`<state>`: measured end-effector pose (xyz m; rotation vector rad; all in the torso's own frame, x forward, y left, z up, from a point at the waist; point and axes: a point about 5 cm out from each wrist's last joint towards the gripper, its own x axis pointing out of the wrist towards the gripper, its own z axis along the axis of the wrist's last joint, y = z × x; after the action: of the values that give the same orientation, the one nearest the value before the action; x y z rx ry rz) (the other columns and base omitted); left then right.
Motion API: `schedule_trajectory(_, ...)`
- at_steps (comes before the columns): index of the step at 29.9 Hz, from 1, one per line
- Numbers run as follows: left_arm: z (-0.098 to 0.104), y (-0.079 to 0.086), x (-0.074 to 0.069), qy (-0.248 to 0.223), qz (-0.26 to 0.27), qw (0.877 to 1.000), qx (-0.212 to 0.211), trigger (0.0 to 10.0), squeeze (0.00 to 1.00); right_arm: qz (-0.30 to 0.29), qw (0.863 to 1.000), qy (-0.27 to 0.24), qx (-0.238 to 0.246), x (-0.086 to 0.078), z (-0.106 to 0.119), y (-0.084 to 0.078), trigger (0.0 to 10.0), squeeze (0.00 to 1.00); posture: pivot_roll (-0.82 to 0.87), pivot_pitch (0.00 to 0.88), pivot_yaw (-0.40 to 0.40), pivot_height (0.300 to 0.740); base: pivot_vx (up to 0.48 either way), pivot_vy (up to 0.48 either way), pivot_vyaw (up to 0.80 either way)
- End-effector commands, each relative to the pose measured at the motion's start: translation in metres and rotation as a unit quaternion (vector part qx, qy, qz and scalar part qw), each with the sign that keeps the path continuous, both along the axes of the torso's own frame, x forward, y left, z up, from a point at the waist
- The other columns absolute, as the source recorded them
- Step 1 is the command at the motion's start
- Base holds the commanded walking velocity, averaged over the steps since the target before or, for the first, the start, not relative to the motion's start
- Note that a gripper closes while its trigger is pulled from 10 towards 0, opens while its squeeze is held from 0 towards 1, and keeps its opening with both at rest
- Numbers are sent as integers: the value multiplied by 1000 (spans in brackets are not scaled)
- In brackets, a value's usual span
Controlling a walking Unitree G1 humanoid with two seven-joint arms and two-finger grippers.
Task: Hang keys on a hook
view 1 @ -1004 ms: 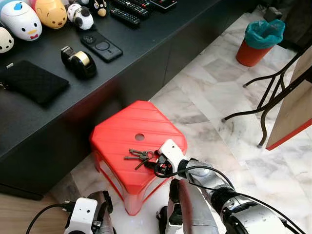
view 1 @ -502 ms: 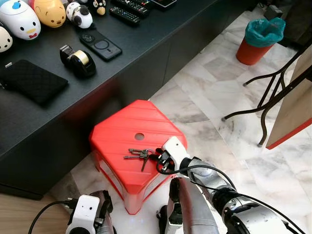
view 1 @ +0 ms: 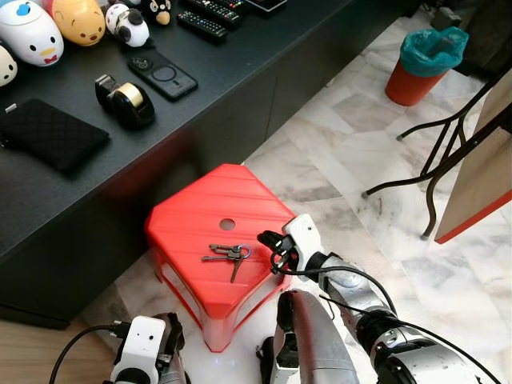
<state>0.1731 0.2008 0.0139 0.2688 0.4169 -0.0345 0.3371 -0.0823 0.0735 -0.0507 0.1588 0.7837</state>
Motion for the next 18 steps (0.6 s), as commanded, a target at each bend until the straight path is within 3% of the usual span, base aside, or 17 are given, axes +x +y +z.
schedule_trajectory(1,-8,-3,-8,22,-6,1000,-3,10000,0,-3,1000,-8,19,7,11,0,10000,651,122,269,-151,567,0,0,0)
schedule_trajectory(2,-8,-3,-8,22,-6,1000,-3,10000,0,-3,1000,-6,10,9,13,1,10000,1000,122,270,-154,567,0,0,0)
schedule_trajectory(3,-8,-3,-8,22,-6,1000,-3,10000,0,-3,1000,-6,10,9,13,1,10000,1000,122,270,-154,567,0,0,0)
schedule_trajectory(5,-8,-3,-9,21,-5,1000,-3,10000,0,21,999,-10,-48,12,15,10,10000,1000,123,271,-156,567,0,0,0)
schedule_trajectory(6,-8,-3,-9,20,-5,1000,-2,10000,0,55,994,-15,-89,13,18,22,10000,1000,130,277,-159,567,0,0,0)
schedule_trajectory(7,-8,-3,-10,19,-5,1000,-1,10000,0,91,991,-14,-99,12,23,34,10000,1000,134,276,-164,567,0,0,0)
schedule_trajectory(14,-4,-2,-13,14,2,1000,0,10000,0,131,984,7,-121,10,25,56,10000,1000,147,288,-176,567,0,0,0)
schedule_trajectory(18,-4,-2,-15,14,4,1000,0,10000,0,141,980,9,-142,7,21,60,10000,1000,143,293,-183,567,0,0,0)
